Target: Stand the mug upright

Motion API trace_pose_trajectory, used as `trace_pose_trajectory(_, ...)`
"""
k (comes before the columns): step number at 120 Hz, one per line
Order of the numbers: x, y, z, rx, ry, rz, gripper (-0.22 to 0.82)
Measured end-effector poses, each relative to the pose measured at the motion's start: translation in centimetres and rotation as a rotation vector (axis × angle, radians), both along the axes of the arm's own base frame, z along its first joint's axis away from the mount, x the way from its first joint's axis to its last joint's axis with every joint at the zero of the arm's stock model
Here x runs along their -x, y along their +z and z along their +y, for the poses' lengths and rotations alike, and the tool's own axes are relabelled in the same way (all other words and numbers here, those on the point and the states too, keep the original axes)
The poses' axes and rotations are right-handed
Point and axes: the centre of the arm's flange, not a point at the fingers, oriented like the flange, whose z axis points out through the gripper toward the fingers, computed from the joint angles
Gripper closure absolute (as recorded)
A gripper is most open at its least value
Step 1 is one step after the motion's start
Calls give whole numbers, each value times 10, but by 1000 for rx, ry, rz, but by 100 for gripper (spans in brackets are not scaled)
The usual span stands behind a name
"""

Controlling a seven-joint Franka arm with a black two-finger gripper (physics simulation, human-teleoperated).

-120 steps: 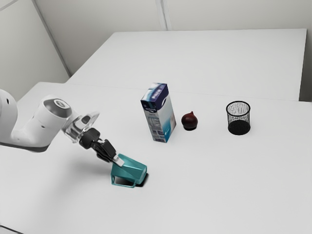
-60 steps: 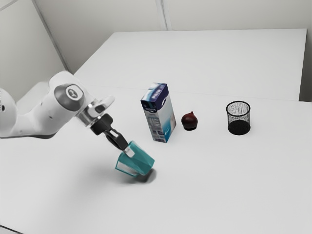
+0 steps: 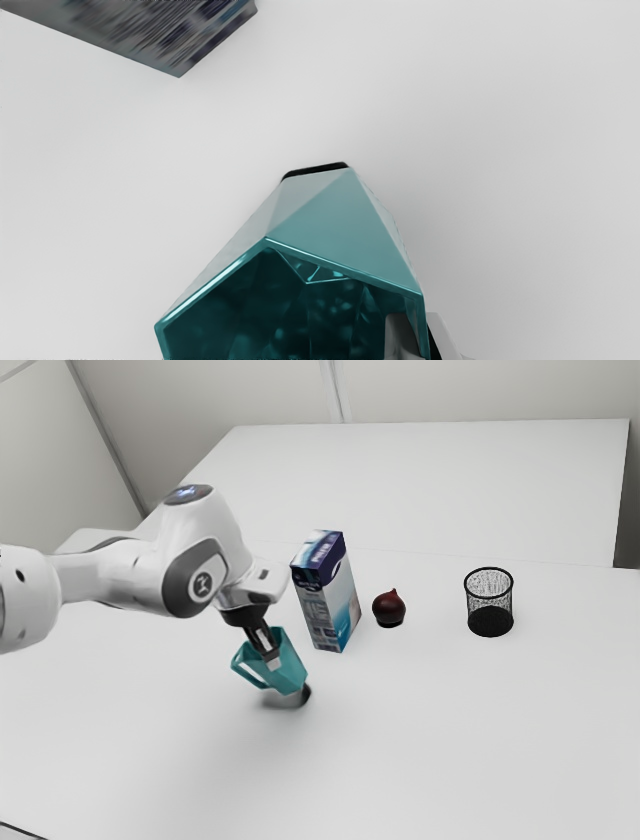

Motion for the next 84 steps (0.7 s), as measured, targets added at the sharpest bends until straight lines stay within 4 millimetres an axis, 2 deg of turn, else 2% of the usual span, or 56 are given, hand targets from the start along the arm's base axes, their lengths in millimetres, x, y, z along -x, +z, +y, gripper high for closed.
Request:
trace_pose_trajectory(37, -6, -6, -4, -50, 101, 22, 79)
trace_pose_trajectory(68, -14, -7, -19, -107, 120, 29, 79)
trace_pose_trajectory(84, -17, -15, -24, -114, 140, 45, 79)
